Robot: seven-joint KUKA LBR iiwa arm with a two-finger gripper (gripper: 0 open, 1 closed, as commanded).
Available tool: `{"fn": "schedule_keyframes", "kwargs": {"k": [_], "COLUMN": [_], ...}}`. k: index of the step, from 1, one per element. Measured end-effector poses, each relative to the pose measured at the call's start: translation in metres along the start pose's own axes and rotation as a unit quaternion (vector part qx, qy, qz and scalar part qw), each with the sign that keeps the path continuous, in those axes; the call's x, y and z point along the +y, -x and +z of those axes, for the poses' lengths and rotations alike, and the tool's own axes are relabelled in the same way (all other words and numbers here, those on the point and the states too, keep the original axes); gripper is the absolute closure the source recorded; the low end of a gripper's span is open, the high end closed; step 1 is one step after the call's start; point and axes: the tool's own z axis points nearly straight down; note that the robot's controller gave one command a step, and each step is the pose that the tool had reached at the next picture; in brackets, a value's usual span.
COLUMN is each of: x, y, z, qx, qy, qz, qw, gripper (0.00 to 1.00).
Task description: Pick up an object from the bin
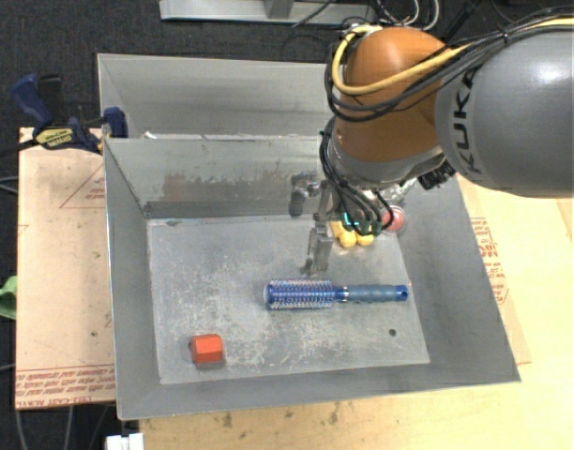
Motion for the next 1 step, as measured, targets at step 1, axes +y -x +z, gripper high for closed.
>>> {"fn": "schedule_keyframes", "kwargs": {"k": [1], "x": [0.0027], "y": [-0.0326], "z": [0.0045], "qx": [-0.0030], "qy": [0.000], "qz": [-0.066], "qw": [0.9978], "gripper": [0.00]}}
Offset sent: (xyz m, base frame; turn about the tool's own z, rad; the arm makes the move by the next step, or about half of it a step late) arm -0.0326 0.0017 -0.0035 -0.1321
